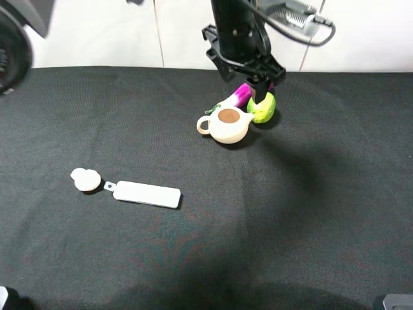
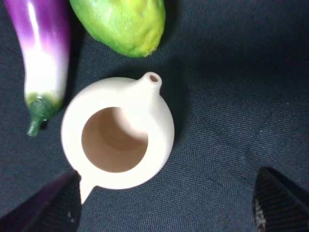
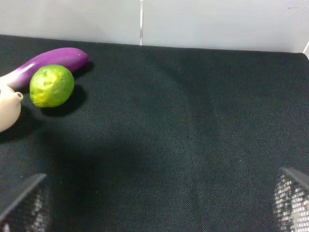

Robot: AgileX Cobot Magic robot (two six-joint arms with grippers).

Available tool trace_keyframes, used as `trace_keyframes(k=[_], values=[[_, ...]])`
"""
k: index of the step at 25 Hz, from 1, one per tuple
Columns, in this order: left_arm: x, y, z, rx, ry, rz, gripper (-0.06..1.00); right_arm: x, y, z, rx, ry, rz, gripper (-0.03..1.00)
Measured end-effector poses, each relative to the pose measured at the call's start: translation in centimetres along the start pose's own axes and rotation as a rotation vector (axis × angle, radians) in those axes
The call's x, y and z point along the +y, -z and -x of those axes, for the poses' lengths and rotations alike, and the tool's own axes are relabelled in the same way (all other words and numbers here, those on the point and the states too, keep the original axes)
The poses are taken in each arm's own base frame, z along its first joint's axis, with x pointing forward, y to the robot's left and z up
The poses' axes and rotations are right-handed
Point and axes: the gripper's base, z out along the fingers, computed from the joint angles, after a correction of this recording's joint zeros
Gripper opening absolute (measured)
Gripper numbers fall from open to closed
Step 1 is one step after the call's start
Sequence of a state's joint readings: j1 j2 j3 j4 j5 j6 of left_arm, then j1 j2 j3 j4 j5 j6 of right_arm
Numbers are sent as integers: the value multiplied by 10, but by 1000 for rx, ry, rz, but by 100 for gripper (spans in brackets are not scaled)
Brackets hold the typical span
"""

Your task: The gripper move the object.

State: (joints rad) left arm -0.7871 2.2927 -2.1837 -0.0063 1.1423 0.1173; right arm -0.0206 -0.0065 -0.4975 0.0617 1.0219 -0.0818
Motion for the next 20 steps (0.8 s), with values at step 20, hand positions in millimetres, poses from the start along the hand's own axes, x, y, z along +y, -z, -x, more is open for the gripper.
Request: trace_keyframes(k=[20], values=[[-1, 94, -7, -149, -1, 23, 76, 0, 0, 0, 0, 0, 0, 69]])
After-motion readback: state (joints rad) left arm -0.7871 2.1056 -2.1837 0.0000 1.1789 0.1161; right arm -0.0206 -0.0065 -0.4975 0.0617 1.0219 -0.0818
